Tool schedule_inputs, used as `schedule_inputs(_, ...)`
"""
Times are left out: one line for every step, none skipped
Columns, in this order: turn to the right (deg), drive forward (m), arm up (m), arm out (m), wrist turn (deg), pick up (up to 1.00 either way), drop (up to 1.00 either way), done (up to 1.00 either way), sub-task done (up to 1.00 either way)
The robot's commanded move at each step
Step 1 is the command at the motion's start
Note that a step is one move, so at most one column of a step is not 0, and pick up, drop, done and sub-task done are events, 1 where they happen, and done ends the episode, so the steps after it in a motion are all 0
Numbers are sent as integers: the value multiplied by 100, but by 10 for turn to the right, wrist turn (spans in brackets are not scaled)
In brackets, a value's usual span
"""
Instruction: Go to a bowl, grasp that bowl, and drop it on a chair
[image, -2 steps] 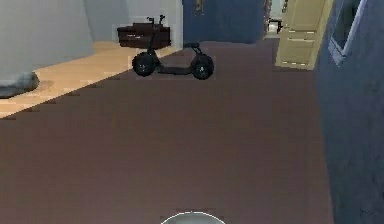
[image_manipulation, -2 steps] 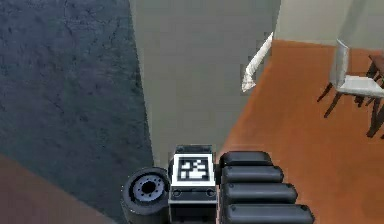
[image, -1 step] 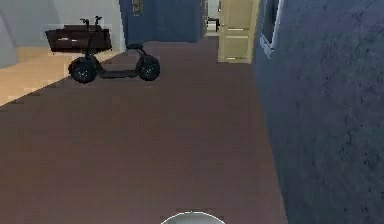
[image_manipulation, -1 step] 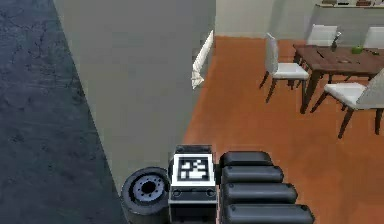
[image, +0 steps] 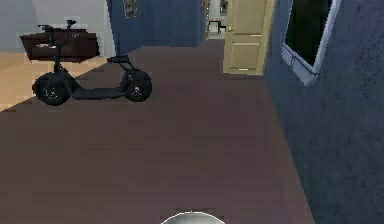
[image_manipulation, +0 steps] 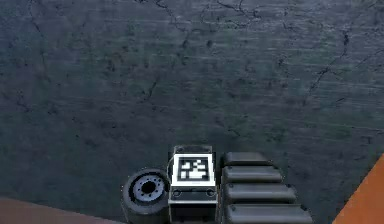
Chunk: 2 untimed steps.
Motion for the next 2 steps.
schedule_inputs(0,100,0,0,0,0,0,0,0)
schedule_inputs(0,100,0,0,0,0,0,0,0)
